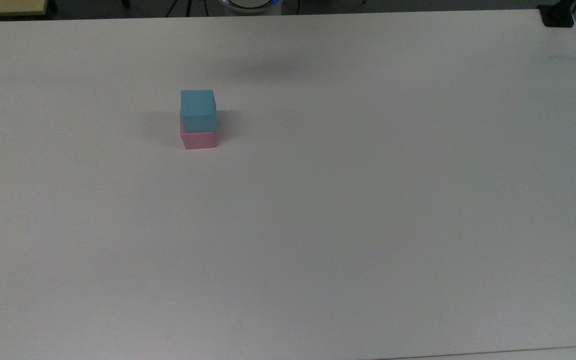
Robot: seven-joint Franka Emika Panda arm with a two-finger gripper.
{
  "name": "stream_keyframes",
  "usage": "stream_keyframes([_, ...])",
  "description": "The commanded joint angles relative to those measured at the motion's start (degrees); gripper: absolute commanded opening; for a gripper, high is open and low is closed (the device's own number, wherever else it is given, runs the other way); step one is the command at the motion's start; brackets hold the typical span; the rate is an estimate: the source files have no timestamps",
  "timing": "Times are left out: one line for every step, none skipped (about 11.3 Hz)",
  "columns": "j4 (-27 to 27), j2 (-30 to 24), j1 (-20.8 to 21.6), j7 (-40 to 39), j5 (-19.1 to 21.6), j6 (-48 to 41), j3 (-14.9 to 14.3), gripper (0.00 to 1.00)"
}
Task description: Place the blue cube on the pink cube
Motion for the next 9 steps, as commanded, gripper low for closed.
stream_keyframes([-0.44,-2.78,0.88,1.06,0.11,-3.48,0.04,1.00])
stream_keyframes([-0.44,-2.78,0.62,1.06,0.37,-1.99,-0.04,1.00])
stream_keyframes([-0.53,-2.61,0.09,0.97,0.55,2.63,-0.39,1.00])
stream_keyframes([-0.79,-2.26,-0.44,0.19,0.38,7.46,-0.74,1.00])
stream_keyframes([-0.79,-1.91,-0.96,-0.17,0.29,10.82,-1.44,1.00])
stream_keyframes([-0.79,-1.90,-0.88,-1.48,0.37,11.03,-2.49,1.00])
stream_keyframes([-0.70,-1.99,-0.88,-2.10,0.55,10.86,-2.85,1.00])
stream_keyframes([-0.70,-2.08,-0.97,-2.02,0.55,10.68,-2.94,1.00])
stream_keyframes([-0.62,-2.08,-0.97,-2.02,0.46,10.68,-2.94,1.00])
